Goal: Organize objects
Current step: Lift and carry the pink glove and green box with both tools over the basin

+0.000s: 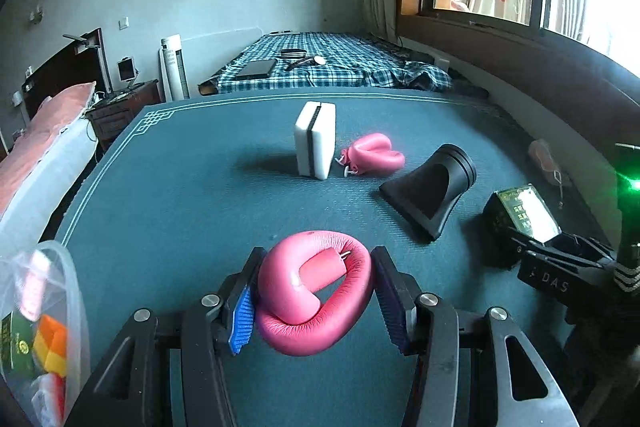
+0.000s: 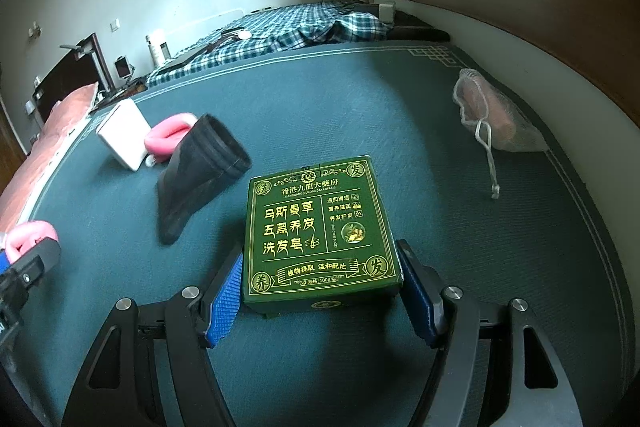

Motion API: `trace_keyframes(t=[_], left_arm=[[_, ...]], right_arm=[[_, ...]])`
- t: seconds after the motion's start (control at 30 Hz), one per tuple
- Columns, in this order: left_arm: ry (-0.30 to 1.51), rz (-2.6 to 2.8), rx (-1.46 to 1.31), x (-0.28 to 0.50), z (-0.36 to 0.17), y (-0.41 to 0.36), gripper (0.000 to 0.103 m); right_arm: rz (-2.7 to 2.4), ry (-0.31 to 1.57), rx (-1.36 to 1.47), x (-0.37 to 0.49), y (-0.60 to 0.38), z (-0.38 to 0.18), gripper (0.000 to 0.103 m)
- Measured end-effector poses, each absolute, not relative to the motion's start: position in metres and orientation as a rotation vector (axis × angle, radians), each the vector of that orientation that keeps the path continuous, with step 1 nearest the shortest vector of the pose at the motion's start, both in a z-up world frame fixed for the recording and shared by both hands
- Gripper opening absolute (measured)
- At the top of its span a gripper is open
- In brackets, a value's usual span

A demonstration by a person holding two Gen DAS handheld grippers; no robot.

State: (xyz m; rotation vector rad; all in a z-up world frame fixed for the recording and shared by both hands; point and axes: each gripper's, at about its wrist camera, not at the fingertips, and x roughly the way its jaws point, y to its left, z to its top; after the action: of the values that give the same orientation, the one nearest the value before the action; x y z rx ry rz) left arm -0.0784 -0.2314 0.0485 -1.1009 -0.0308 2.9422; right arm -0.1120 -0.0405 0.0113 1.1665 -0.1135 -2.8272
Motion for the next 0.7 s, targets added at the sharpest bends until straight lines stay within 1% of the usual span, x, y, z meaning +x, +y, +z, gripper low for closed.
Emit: trace_keyframes(t=[0.7], left_arm=[[-0.109,2.979,-1.088,-0.017,0.052,-0.274,0.055]], right_arm=[[-2.743,-0.097,1.144,-0.033,-0.076,0.004,0.070]])
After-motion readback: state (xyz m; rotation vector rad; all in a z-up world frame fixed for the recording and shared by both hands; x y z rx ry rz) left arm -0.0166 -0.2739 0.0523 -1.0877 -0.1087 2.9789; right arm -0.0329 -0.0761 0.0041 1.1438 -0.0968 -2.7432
